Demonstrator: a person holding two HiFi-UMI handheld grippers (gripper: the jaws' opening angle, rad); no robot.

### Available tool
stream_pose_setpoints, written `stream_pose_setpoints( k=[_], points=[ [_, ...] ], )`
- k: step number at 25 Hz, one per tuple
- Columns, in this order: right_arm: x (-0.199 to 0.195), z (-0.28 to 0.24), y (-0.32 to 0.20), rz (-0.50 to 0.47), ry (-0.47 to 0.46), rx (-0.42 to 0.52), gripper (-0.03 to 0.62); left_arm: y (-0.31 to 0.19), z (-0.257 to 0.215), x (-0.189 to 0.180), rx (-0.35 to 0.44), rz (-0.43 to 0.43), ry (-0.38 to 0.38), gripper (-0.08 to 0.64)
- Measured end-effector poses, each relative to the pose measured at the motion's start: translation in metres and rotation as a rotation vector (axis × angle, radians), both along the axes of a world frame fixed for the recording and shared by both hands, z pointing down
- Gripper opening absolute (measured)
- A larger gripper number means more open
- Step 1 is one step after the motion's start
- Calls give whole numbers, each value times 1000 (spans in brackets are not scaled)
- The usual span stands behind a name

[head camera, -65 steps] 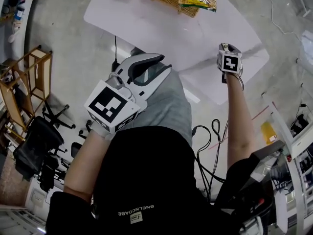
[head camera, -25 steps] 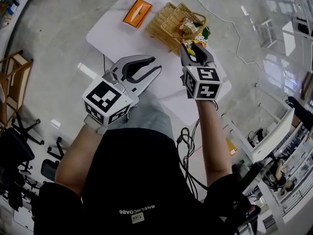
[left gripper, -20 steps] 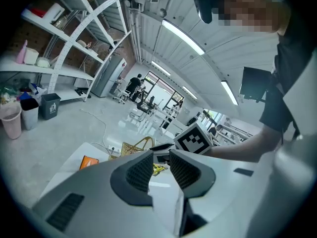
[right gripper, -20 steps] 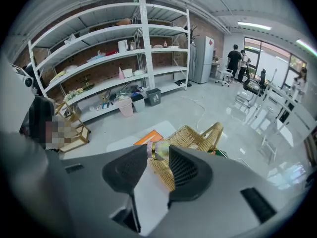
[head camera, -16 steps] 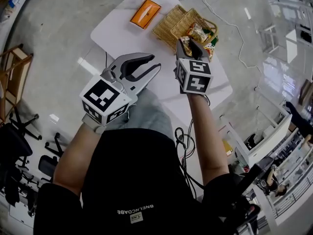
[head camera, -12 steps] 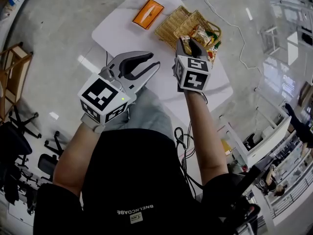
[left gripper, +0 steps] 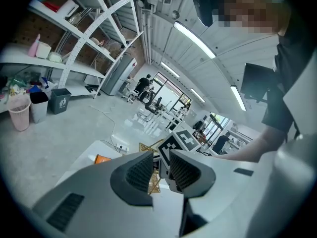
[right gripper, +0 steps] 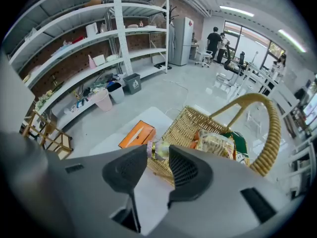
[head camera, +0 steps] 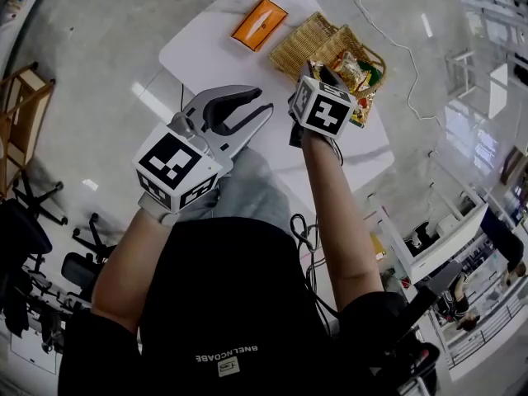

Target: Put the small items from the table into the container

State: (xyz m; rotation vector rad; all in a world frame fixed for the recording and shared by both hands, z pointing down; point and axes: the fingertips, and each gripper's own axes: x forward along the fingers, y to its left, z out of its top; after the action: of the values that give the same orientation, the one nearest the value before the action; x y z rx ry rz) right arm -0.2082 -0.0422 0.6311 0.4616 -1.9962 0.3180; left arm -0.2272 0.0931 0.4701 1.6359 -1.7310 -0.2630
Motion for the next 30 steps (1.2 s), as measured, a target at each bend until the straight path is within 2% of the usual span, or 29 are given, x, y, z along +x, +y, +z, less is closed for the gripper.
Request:
stream_pose_setpoints(
  k=[5, 8, 13, 21, 30],
  points=[
    [0, 9, -2, 67, 25, -3, 141, 2, 4, -8, -1, -16, 2, 106],
    [1, 12, -2, 132, 26, -38, 141, 4, 4, -9, -3, -25, 5, 106],
    [7, 18, 4, 166, 26, -102, 144, 9, 6, -3, -8, -28, 7, 106],
    [12, 9, 5, 178, -13, -102, 170, 12, 2, 6, -2, -26, -2, 106],
    [18, -17, 6, 165, -85, -89, 170, 13, -10, 22, 16, -5, -30, 106]
  ],
)
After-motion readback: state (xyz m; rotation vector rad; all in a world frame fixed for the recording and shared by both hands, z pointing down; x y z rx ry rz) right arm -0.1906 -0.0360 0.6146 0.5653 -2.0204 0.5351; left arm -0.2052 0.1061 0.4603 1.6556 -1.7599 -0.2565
